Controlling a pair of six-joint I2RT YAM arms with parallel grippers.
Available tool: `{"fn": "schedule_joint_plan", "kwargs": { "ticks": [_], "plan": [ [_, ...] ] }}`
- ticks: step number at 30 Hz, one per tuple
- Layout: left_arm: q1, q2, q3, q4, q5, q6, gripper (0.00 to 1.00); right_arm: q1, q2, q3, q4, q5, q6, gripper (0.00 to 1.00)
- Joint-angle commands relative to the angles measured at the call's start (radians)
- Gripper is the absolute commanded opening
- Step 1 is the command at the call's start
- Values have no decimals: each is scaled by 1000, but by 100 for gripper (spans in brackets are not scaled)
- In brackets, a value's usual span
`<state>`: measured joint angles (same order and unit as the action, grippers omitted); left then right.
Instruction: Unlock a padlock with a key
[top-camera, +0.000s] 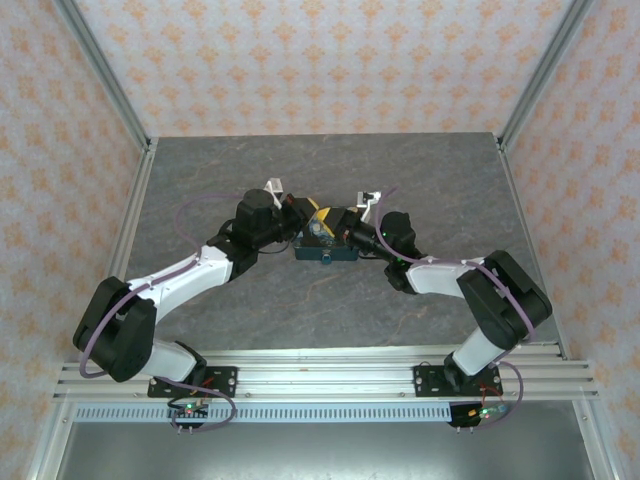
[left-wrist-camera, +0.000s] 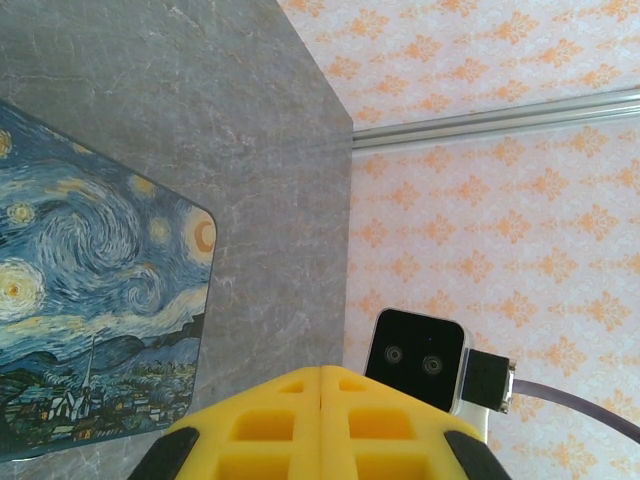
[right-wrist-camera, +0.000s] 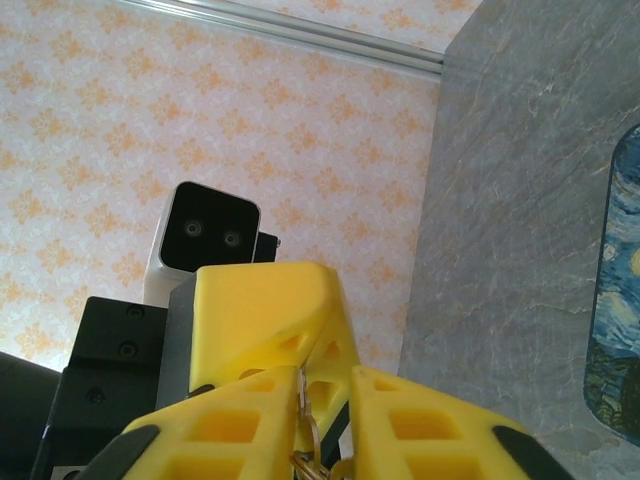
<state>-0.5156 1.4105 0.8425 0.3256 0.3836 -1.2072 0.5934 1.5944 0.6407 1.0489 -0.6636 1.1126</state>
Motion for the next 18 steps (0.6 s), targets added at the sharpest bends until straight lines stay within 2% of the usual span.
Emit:
{"fn": "schedule_joint_plan", "kwargs": {
  "ticks": [1,2,4,6,9,11,14,16,18],
  "plan": [
    [-4,16,27,13,-24,3,0,5,-9,-5,58,-33,-21,16],
    [-4,17,28,13,-22,2,0,5,-11,-7,54,-32,-24,14],
    [-5,20,29,11,-23,2,0,6,-17,-8,39,-35,-33,1],
    [-5,22,34,4,-22,4,0,6,-28,-8,11,-33,-49,0],
    [-4,20,62,-62,-16,23,0,5,-78,0,-130,-22,-126,0],
    [1,9,95,-157,-20,52,13,6,-132,13,-296,-6,-230,0],
    [17,-11,163,-330,-16,97,50,5,-224,39,-567,52,-414,0],
    [27,-16,215,-444,-4,124,60,5,-274,55,-705,96,-518,0],
    [33,-8,274,-557,16,152,62,5,-300,68,-791,130,-605,0]
  ]
}}
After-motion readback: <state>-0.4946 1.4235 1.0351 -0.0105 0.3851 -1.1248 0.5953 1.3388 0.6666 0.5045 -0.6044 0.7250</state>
